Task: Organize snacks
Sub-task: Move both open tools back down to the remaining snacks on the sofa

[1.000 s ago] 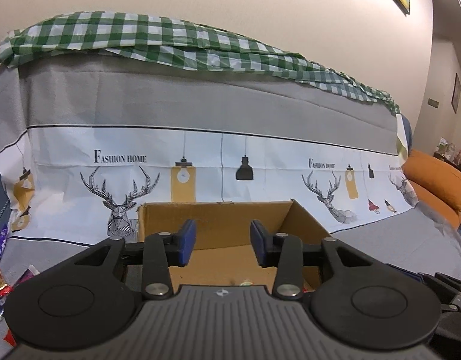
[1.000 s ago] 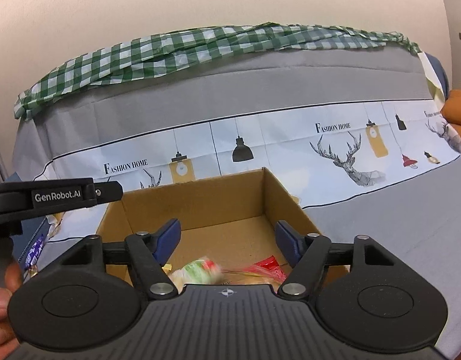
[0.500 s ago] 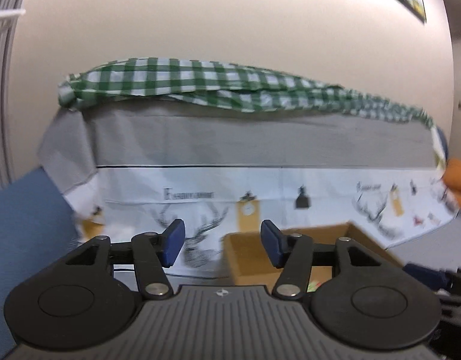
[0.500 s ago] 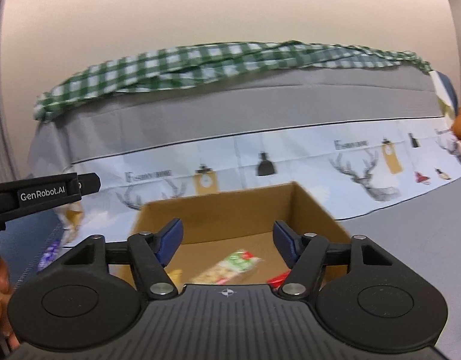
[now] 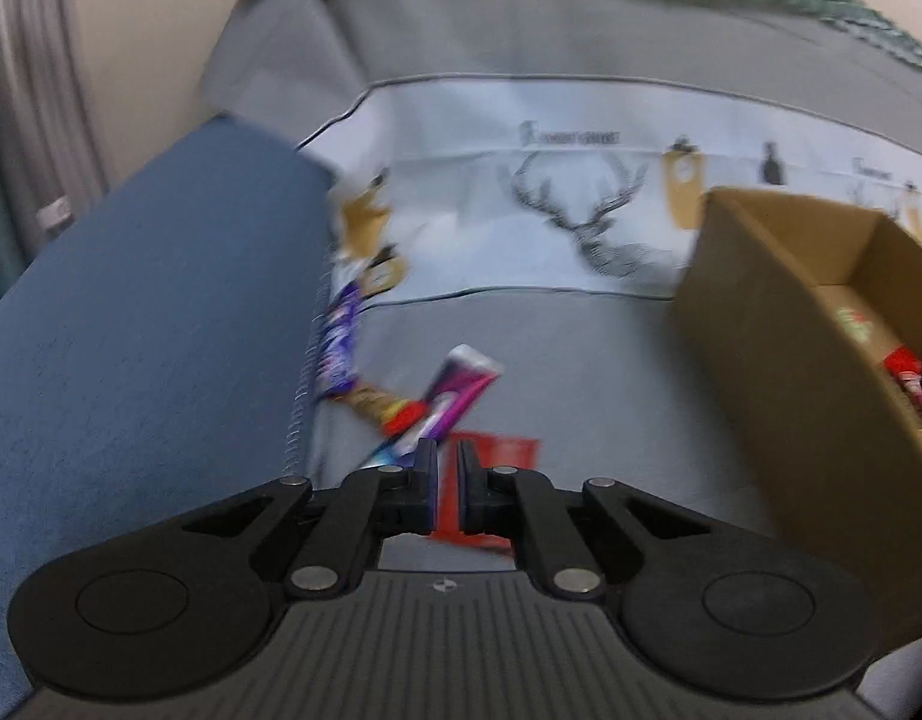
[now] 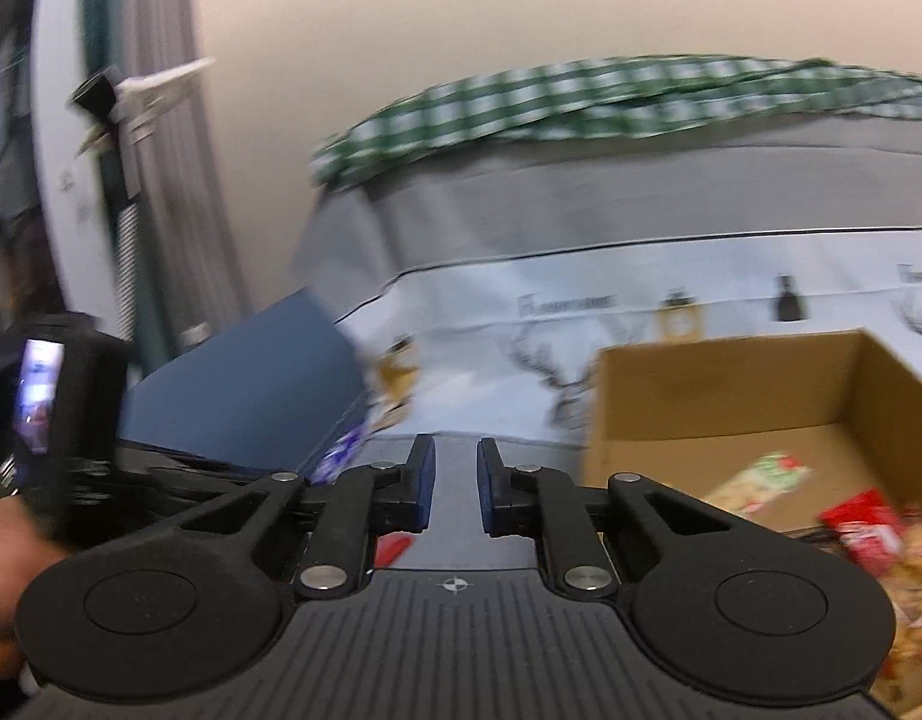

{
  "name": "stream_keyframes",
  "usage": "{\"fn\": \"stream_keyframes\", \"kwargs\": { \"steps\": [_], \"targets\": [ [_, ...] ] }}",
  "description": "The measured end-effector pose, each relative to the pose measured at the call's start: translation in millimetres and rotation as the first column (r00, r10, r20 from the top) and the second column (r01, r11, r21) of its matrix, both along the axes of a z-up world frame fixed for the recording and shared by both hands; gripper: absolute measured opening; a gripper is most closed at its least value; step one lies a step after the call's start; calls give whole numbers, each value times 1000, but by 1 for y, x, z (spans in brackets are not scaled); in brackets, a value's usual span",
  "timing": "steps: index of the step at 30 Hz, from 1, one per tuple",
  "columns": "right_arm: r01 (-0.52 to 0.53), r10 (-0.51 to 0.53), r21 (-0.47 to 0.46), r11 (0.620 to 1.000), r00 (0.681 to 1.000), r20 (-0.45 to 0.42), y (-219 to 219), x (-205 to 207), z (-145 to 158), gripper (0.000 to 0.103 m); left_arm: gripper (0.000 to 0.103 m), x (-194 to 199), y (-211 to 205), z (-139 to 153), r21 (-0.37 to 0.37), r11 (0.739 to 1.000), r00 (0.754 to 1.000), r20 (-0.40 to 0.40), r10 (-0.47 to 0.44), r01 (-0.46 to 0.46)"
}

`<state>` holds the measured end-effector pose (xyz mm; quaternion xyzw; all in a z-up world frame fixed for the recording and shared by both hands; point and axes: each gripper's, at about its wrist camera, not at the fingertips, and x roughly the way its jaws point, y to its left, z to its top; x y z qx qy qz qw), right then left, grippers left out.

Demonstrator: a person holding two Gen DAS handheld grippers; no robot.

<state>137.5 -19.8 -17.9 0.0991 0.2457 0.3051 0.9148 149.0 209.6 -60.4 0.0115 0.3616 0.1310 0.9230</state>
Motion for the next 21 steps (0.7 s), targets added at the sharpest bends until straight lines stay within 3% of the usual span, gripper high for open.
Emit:
{"fn": "stream_keyframes", "kwargs": {
  "steps": [5,10,14,16,18,21],
  "targets": [
    [-91,90,-36,995,995,-42,39,-4,-11,16,7,-8,32,4,-38,997,996,51,76,-74],
    [-120,112,-60,991,985,-129,76,0,-30,16,7,-11,55,14,-126,977,978,96,183,-170],
    [-112,96,-80,990,977,-188,110,9,-49,18,7,-5,49,15,-89,985,982,100,159,-151],
    [-107,86,-94,990,975,-203,126,14,-59,25,7,-5,48,16,-83,985,982,106,156,-148],
    [-101,75,-122,987,976,-204,143,21,-70,48,7,-7,50,15,-96,983,979,117,165,-154],
    [-71,39,-170,983,982,-184,162,33,-86,72,7,-9,53,17,-105,982,976,135,170,-157]
  ]
}}
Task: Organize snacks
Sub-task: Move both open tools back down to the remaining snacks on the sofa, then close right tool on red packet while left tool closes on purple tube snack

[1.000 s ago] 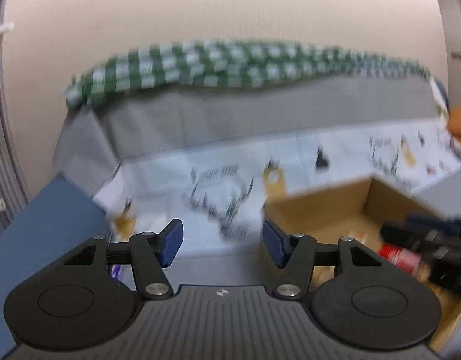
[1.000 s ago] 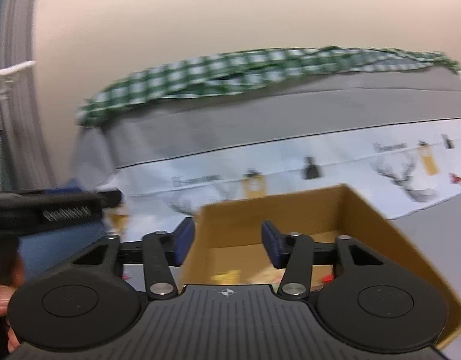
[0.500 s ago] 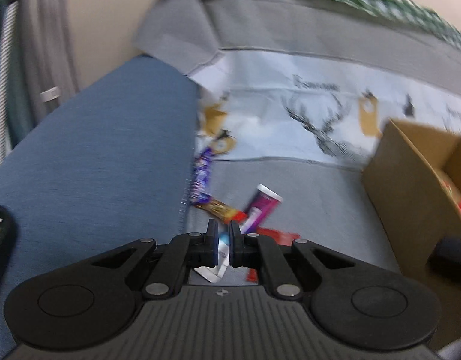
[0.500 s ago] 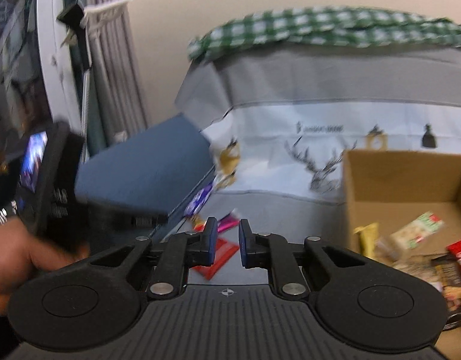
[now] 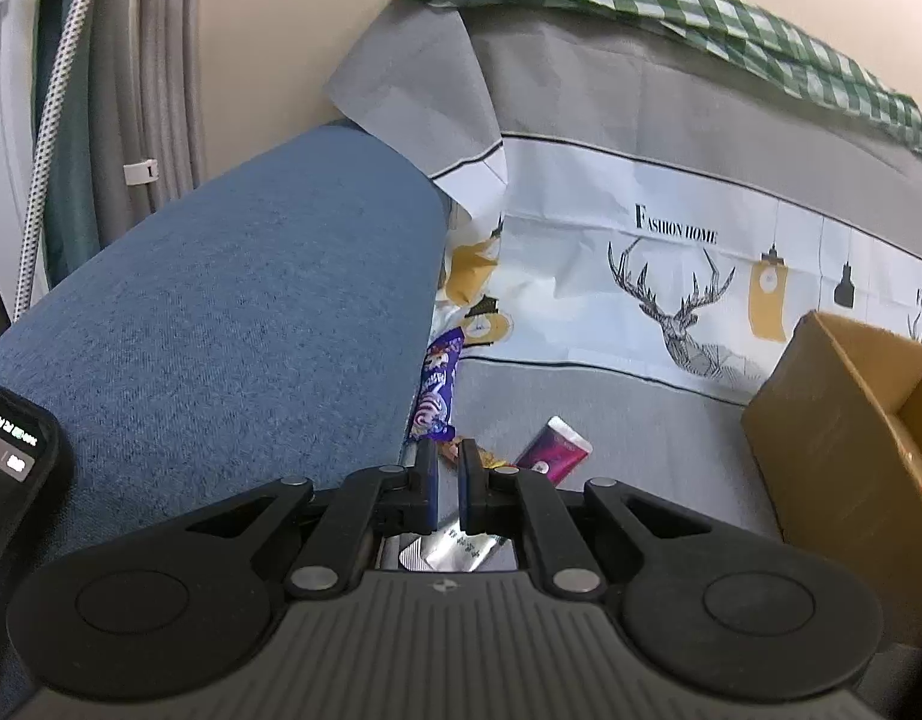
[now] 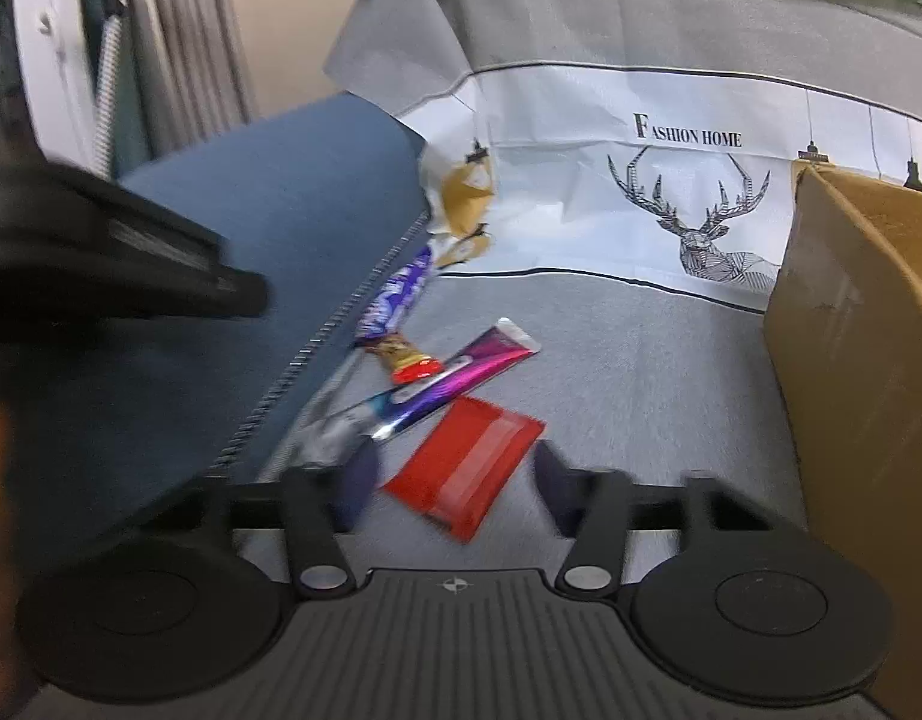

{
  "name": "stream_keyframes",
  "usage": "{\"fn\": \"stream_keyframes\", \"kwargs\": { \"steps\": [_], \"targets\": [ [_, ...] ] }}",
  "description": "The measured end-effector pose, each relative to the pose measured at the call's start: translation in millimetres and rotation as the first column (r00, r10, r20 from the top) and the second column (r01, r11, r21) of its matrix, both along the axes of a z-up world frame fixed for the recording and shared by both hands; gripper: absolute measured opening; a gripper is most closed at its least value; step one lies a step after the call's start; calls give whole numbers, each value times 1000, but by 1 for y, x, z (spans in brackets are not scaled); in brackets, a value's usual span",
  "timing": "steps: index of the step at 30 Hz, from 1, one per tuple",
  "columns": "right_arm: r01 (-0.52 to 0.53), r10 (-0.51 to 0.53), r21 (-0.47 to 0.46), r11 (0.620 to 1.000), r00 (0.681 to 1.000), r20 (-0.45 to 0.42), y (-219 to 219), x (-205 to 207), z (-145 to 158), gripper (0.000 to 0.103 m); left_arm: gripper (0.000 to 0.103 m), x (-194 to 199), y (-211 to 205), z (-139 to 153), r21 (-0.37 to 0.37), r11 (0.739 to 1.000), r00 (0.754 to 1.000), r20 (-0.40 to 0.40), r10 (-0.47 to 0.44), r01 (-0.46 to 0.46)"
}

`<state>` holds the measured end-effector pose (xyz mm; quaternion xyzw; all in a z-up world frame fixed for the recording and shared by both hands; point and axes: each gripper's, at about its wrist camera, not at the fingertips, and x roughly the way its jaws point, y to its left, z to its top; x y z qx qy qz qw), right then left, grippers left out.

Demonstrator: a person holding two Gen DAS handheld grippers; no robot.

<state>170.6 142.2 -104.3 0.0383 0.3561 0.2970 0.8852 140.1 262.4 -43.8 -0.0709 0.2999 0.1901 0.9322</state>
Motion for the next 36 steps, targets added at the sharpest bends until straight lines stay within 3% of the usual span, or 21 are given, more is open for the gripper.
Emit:
{"fn": "stream_keyframes", "kwargs": {
  "steps": [8,10,13,15,16,20,23,27,29,34,35,36],
  "targets": [
    [-5,3,-35,999,999,-50,34,33,-39,82,7,10,1,-3,-4,1000,1000,3,-4,4],
    [-21,19,-64,998,999,-26,41,32,-43,82,7,12,1,-4,-3,1000,1000,1,-9,9],
    [-19,23,-121,992,999,29,48,24,-44,67,8,18,0,-7,-9,1000,1000,-5,-13,13],
    [-17,23,-123,992,999,49,46,20,-42,48,9,24,0,-10,-24,999,1000,-17,-24,24],
    [-19,26,-128,992,998,55,45,18,-40,46,10,26,0,-13,-35,999,999,-25,-34,33],
    [34,-26,-121,992,998,60,32,15,-40,42,24,39,-6,-23,-41,997,995,-62,-72,69],
    [101,-94,-127,987,994,64,19,12,-40,42,27,54,-6,-37,-54,994,989,-106,-101,96],
    [108,-103,-137,985,994,44,3,7,-35,43,61,76,-21,-61,7,989,967,-210,-141,146],
    [94,-90,-134,987,995,34,-4,3,-30,43,66,85,-27,-72,54,986,954,-266,-135,155],
    [50,-56,-77,996,996,-67,-27,-8,-20,43,66,94,-19,-90,31,992,940,-326,-104,120],
    [34,-40,-74,997,996,-78,-29,-13,-18,43,60,94,-16,-90,11,993,941,-322,-104,114],
    [15,-21,-71,997,995,-94,-32,-16,-16,43,41,93,-13,-89,-23,994,942,-317,-109,107]
  ]
}}
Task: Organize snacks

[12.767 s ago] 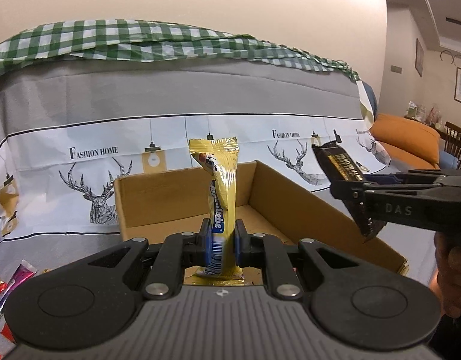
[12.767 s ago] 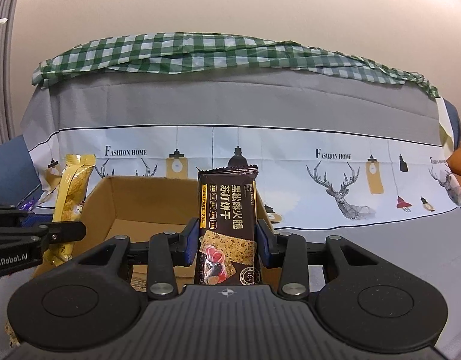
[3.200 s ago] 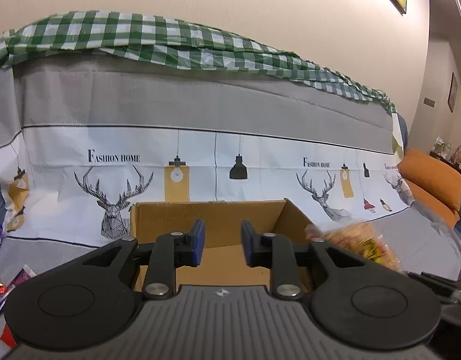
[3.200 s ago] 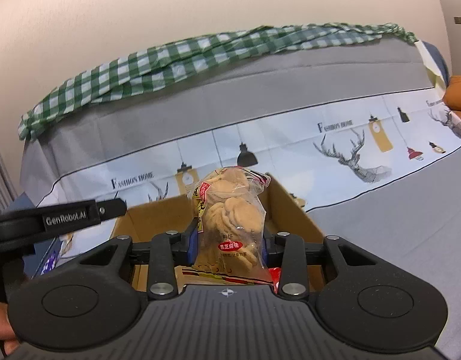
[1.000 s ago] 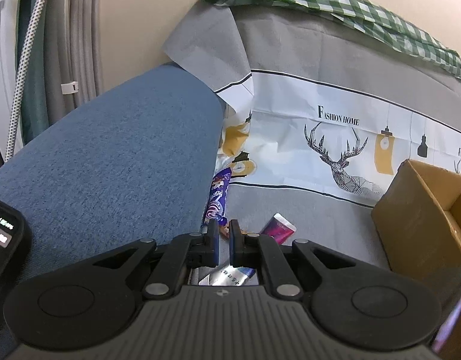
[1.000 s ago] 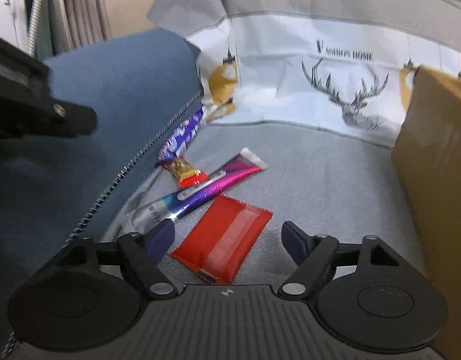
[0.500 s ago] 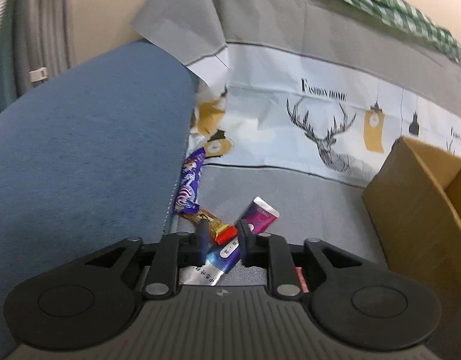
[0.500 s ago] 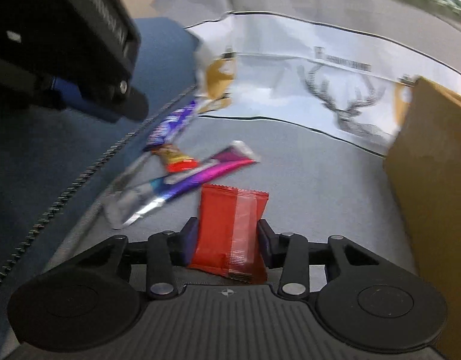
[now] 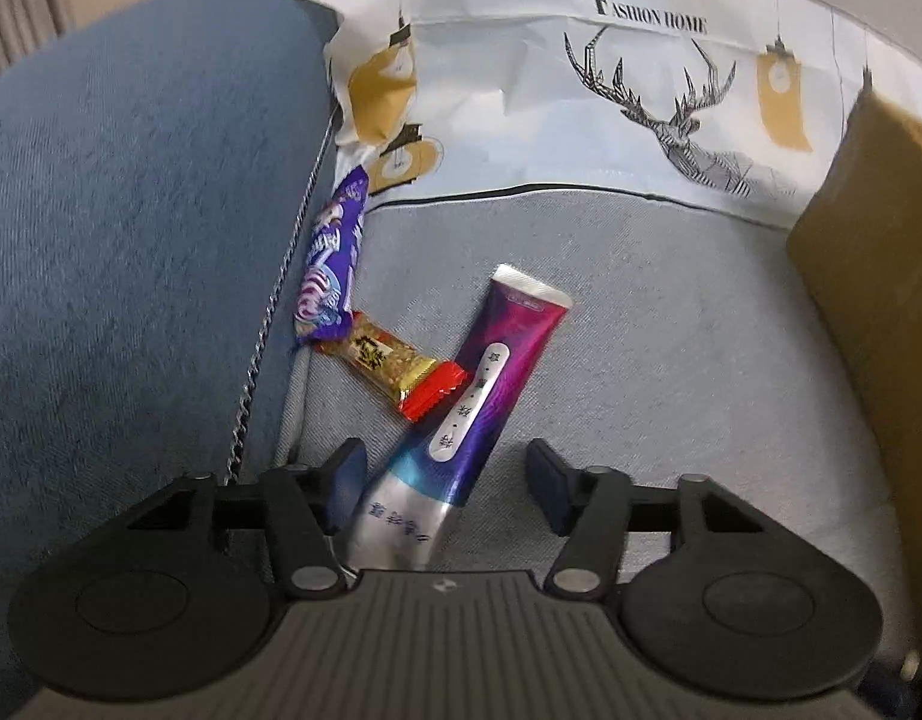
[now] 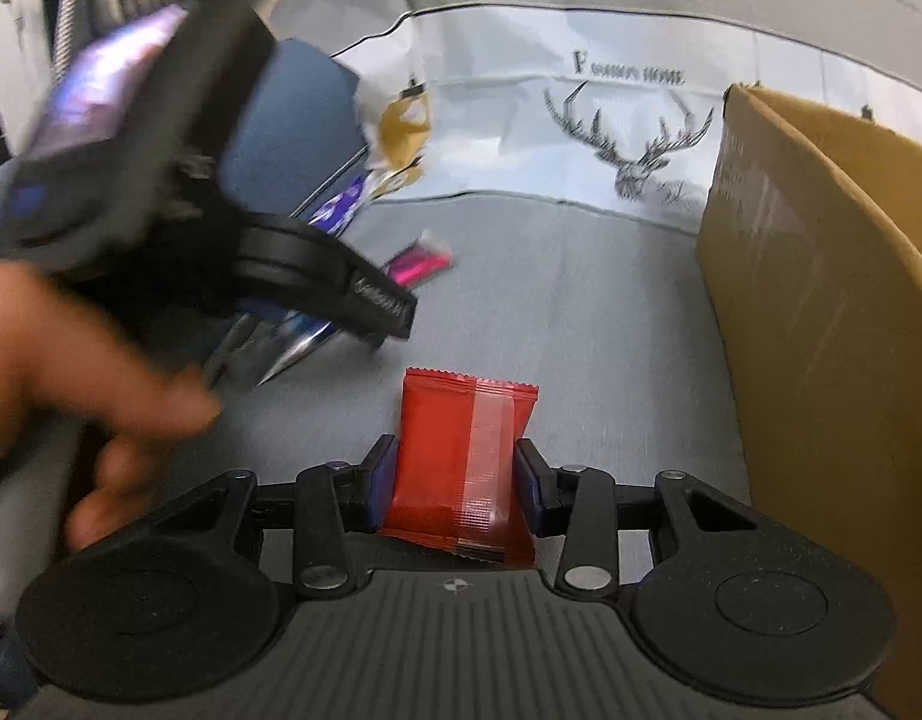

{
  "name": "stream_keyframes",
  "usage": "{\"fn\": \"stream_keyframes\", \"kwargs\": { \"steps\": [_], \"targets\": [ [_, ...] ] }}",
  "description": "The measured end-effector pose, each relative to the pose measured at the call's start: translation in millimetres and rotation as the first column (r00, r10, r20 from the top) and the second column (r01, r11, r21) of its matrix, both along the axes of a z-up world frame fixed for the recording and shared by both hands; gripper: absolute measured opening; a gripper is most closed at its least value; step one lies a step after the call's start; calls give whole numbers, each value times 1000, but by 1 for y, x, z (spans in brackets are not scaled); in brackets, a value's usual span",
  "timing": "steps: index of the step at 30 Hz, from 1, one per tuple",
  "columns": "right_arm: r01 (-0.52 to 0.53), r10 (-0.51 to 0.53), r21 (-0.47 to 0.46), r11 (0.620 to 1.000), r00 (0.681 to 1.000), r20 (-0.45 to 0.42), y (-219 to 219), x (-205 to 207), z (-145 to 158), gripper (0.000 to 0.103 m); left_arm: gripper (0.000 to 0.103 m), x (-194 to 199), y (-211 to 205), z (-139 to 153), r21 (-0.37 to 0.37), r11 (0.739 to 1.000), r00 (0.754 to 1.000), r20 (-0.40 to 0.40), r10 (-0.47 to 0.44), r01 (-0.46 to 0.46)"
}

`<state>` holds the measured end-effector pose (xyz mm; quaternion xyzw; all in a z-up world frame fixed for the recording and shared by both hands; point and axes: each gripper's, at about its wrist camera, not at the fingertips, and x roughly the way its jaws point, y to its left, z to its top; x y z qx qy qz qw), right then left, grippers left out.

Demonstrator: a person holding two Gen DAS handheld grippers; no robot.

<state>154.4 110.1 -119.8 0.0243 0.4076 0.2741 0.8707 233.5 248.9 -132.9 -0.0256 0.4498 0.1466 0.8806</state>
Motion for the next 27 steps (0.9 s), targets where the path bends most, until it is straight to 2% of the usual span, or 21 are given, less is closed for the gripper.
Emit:
{"fn": "stream_keyframes", "kwargs": {
  "steps": [1,3,8,11,15,17,19,22,26,27],
  "targets": [
    [-17,17,4,1000,1000,-15,-2,-3,3,43,36,-2,3,1,-42,999,1000,3,2,-2],
    [-59,59,24,998,998,-31,-10,-11,13,43,29,-3,1,5,-66,998,1000,-3,6,-7],
    [-144,145,54,988,989,-16,-28,-33,41,43,25,-23,-7,13,-110,994,999,-39,8,-13],
    [-188,188,52,981,982,7,-40,-49,52,43,25,-43,-8,21,-186,982,998,-53,32,-41],
    [-213,212,46,976,977,29,-54,-65,51,43,25,-76,-15,28,-279,957,995,-79,64,-84],
    [-209,209,46,977,978,11,-57,-67,45,43,25,-87,-20,32,-311,947,996,-69,61,-80],
    [-206,206,63,977,979,6,-62,-71,38,43,25,-94,-27,34,-308,950,997,-66,42,-61],
    [-201,201,22,979,979,-20,-65,-75,20,43,26,-99,-36,33,-266,963,997,-75,17,-36],
    [-192,192,2,981,981,-39,-65,-69,13,44,26,-99,-36,28,-271,962,995,-96,3,-29],
    [-188,187,-8,982,981,-40,-65,-66,12,46,29,-98,-35,27,-267,963,995,-102,8,-35]
  ]
}}
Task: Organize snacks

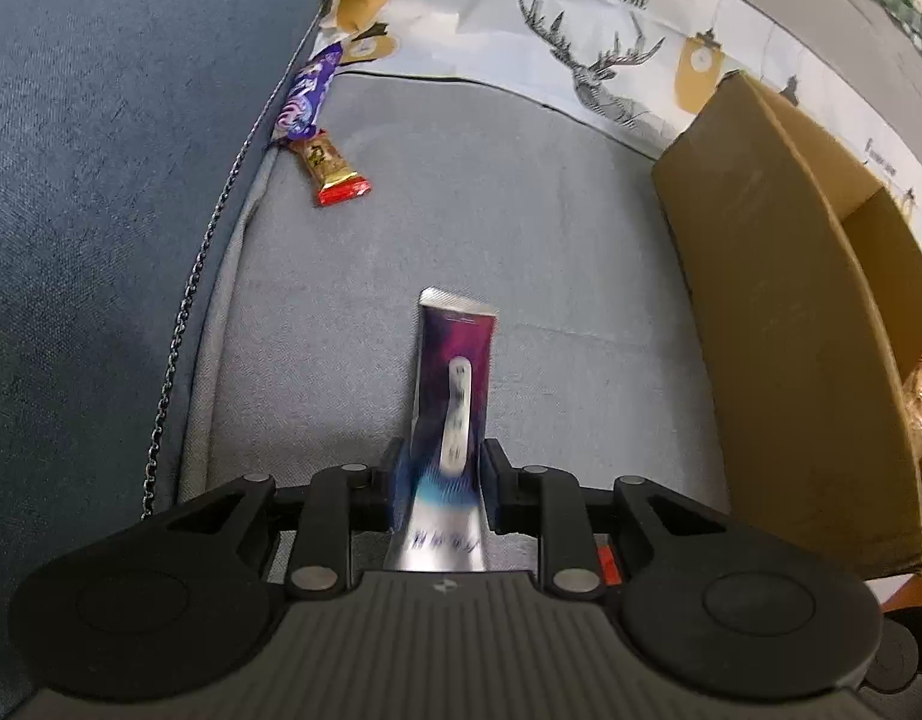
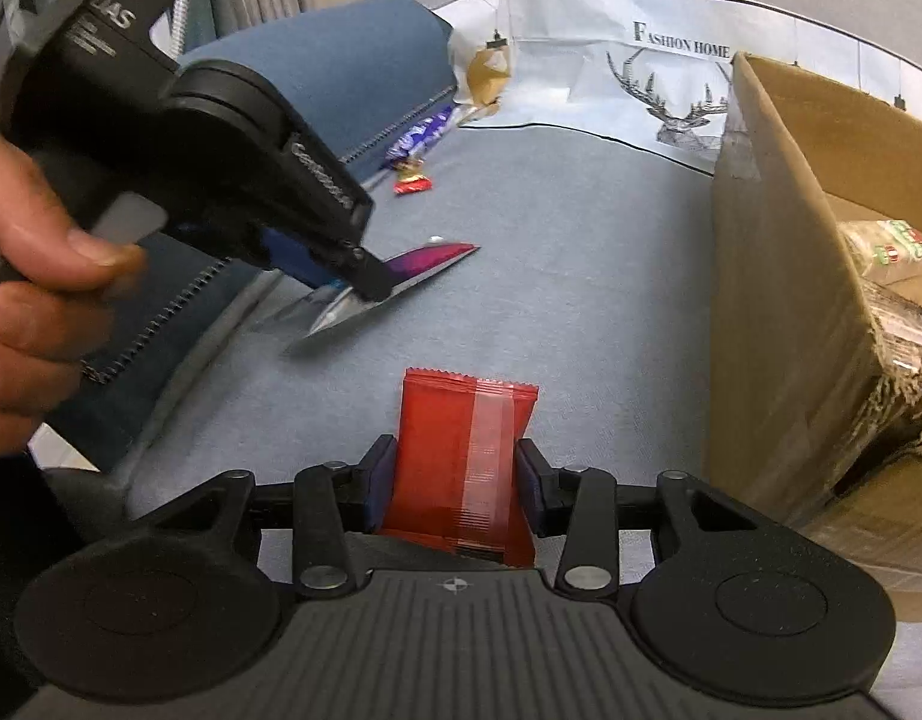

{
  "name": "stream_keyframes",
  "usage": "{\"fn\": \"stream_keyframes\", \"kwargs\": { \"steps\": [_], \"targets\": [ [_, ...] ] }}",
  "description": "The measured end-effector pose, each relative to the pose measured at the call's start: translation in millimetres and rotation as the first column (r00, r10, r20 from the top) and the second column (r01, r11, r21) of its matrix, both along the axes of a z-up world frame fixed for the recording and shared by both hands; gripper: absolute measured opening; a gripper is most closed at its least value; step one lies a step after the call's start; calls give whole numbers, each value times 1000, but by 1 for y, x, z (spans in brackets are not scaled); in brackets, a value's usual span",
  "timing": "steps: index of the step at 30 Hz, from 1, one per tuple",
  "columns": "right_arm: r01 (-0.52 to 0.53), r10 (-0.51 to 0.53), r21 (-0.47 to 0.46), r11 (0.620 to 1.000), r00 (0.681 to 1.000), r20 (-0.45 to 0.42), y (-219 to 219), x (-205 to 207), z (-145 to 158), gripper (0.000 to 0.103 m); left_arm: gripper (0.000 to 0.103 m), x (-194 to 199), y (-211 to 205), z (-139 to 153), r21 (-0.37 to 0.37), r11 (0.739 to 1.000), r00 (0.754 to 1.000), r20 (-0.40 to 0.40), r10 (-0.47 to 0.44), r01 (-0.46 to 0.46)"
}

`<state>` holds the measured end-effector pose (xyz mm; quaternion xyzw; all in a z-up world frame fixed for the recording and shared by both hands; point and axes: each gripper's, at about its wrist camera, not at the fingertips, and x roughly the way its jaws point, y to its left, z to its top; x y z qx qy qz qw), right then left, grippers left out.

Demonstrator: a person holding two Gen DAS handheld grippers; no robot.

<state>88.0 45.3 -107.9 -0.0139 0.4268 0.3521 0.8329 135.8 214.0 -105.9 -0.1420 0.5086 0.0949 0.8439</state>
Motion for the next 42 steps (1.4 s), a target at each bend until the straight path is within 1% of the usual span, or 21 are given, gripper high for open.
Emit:
{"fn": "stream_keyframes", "kwargs": {
  "steps": [1,2,3,6,16,22,28,29,30,32,34,37,39,42],
  "targets": [
    [4,-4,-1,1000,1000,-8,-1,0,-1,47,33,1,1,-1,1,1000,1000,-6,8,-8],
    [8,-8,3,1000,1000,-23,-1,2,-2,48,42,3,2,-3,-3,1000,1000,-12,15,-15],
    [13,-13,10,1000,999,-39,-2,4,-3,48,48,3,3,-4,-2,1000,1000,-15,22,-22],
    [7,-6,9,1000,998,-63,-1,5,-5,50,50,7,2,-5,7,1000,999,-21,25,-25],
    [-25,23,-20,999,997,-74,8,3,-13,56,50,13,-6,-11,25,1000,999,-47,14,-13],
    [-40,38,-42,998,998,-54,13,-2,-14,57,50,17,-8,-12,30,999,998,-58,13,-12],
    [-60,59,-76,995,998,-20,17,-6,-15,57,50,21,-14,-19,67,998,996,-89,-6,12],
    [-63,62,-81,995,998,-15,18,-7,-15,56,50,21,-16,-19,74,997,996,-91,-12,19],
    [-65,65,-86,994,998,-8,18,-8,-15,52,50,21,-17,-20,83,996,996,-93,-18,26],
    [-68,68,-94,993,998,6,17,-8,-15,47,50,22,-21,-21,99,994,995,-96,-32,41],
    [-66,67,-90,994,998,10,17,-8,-15,44,49,22,-23,-21,112,992,994,-98,-39,50],
    [-35,37,-76,997,999,36,14,-7,-11,44,46,22,-22,-20,119,992,995,-98,-36,48],
    [-13,16,-55,998,998,54,11,-4,-7,44,37,21,-21,-20,120,992,995,-97,-28,40],
    [4,-2,-39,999,999,49,8,-1,-6,44,31,22,-18,-17,118,993,996,-91,-18,28]
  ]
}}
